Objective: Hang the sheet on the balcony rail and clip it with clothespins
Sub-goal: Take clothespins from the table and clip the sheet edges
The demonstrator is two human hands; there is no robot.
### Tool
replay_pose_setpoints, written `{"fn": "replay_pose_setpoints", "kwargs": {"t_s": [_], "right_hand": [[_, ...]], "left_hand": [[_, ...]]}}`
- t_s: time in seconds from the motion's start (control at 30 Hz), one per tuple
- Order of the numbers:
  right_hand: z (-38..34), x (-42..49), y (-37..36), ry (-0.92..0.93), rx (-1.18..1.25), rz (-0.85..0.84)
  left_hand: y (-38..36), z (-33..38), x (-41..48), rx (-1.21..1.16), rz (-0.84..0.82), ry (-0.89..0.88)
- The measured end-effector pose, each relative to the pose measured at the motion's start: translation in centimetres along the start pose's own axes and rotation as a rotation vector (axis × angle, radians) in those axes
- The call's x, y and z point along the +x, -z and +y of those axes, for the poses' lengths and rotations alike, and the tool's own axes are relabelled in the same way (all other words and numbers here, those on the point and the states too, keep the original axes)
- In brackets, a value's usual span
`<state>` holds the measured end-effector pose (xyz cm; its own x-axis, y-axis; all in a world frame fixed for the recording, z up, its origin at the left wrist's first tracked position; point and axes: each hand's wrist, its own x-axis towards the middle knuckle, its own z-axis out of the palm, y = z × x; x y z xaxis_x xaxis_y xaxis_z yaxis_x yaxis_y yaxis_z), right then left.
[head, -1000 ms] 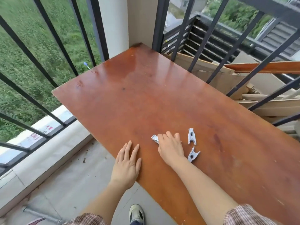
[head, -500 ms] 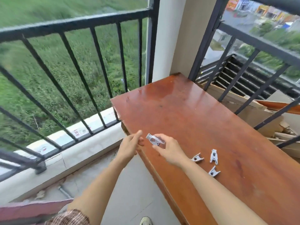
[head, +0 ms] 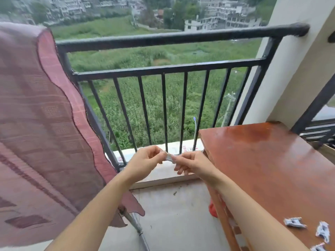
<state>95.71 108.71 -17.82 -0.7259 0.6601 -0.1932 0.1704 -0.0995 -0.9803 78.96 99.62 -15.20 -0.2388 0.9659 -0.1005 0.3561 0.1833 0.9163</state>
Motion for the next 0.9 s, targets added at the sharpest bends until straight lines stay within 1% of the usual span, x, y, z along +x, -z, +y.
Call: {"fn": "replay_pose_setpoints", "kwargs": {"t_s": [0.07,0.13,0.27,0.3,0.37,0.43,0.5,0.57,0.67,0.77,0.83,0.9], "right_hand": [[-0.9,1.1,-1.6,0.05,-0.009,-0.05],[-2.4,2.1,-2.9,0.117,-0.057,-0.086],[-5.7,4.1,-4.5,0.245,-0.108,-0.098],[-6.5,4.6,-4.9,0.279,-0.129,-0.096],[-7.5,5.6,-5.6,0.327,-0.147,-0.103],[-8.1,6.4,-6.1,0.361,-0.167,-0.107],[-8.4,7.0,-6.7,0.405,-0.223,-0.106],[-8.8,7.5,-7.3,0.451,-0.293,-0.081],[-9.7,8.1,-8.2,0.5,-0.359,-0.028],[-10.4,8.4,-8.9,0.549,-0.384,-0.027],[-10.9,8.7,-9.1,0.566,-0.398,-0.039],[-11.5,9.0,-9.2,0.589,-0.417,-0.041]], "left_hand": [[1.9,0.2,-1.2,0.08,0.083,-0.05],[3.7,0.6,-2.1,0.236,0.215,-0.121],[7.6,1.8,-3.3,0.709,0.52,-0.275],[8.9,2.2,-3.8,0.82,0.589,-0.35],[11.5,3.0,-4.9,1.085,0.648,-0.511],[13.8,3.8,-6.0,1.407,0.584,-0.543],[15.9,4.8,-7.1,1.692,0.477,-0.492],[17.7,6.1,-7.6,1.908,0.402,-0.45],[19.3,8.8,-7.3,2.139,0.34,-0.446],[19.6,11.4,-6.6,2.334,0.276,-0.401],[19.4,12.8,-5.8,2.421,0.219,-0.354],[19.3,13.7,-4.9,2.443,0.152,-0.317]]}}
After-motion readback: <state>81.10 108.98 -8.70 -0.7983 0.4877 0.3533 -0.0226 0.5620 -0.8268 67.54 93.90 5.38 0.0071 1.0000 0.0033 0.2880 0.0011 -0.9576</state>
